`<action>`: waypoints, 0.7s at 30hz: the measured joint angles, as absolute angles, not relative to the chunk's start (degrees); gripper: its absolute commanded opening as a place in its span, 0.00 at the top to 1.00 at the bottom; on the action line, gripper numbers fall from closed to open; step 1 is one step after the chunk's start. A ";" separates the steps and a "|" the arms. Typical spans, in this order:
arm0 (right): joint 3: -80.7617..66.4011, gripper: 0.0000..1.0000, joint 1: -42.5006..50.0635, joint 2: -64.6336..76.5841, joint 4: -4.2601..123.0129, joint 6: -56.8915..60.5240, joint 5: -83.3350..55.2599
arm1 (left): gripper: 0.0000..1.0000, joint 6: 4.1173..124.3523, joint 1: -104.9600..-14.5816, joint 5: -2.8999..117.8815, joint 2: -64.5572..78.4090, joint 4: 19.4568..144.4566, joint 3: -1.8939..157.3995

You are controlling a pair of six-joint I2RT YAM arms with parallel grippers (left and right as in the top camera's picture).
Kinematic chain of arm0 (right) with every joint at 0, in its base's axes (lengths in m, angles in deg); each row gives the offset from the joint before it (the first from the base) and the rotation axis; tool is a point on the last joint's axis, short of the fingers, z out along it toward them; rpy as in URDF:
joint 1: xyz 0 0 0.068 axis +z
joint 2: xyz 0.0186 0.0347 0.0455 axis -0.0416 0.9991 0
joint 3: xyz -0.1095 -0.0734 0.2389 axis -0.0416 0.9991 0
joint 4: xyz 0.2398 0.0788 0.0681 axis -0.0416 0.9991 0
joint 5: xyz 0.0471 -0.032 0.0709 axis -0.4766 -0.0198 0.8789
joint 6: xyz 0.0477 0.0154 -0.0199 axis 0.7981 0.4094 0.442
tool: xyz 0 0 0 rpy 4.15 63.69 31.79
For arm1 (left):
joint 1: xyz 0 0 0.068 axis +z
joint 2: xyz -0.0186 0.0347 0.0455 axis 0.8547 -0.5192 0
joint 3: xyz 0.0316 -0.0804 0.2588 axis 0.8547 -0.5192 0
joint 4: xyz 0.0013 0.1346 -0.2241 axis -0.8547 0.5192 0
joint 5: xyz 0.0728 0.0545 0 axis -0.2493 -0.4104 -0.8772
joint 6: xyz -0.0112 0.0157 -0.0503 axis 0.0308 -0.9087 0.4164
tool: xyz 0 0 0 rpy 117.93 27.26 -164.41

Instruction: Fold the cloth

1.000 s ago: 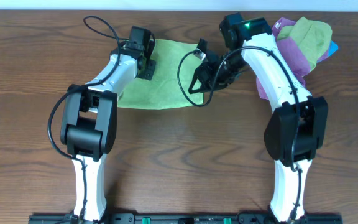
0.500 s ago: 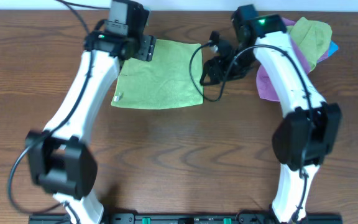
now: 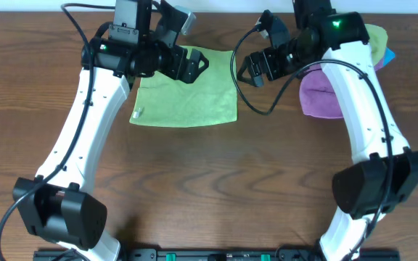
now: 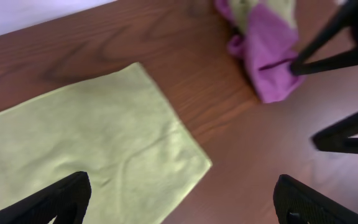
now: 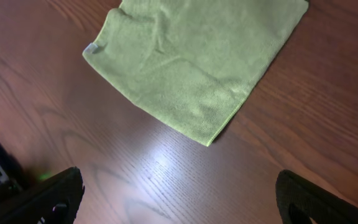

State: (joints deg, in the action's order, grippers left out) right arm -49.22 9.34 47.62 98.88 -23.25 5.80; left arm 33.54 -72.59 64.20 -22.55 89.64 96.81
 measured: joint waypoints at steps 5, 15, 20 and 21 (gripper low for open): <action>-49.22 0.01 8.08 45.57 98.93 -23.25 2.06 | 0.05 33.91 -72.59 61.82 -22.55 92.50 96.81; -48.26 0.01 6.42 39.56 101.35 -22.82 -6.88 | 0.05 39.70 -70.29 44.03 -21.91 103.85 96.81; -36.98 0.01 3.97 29.77 94.07 -22.69 -8.13 | 0.06 40.47 -64.59 41.34 -18.40 110.03 96.64; -33.88 0.01 3.84 27.45 92.57 -22.64 -8.28 | 0.06 40.49 -63.10 41.14 -17.15 110.01 95.92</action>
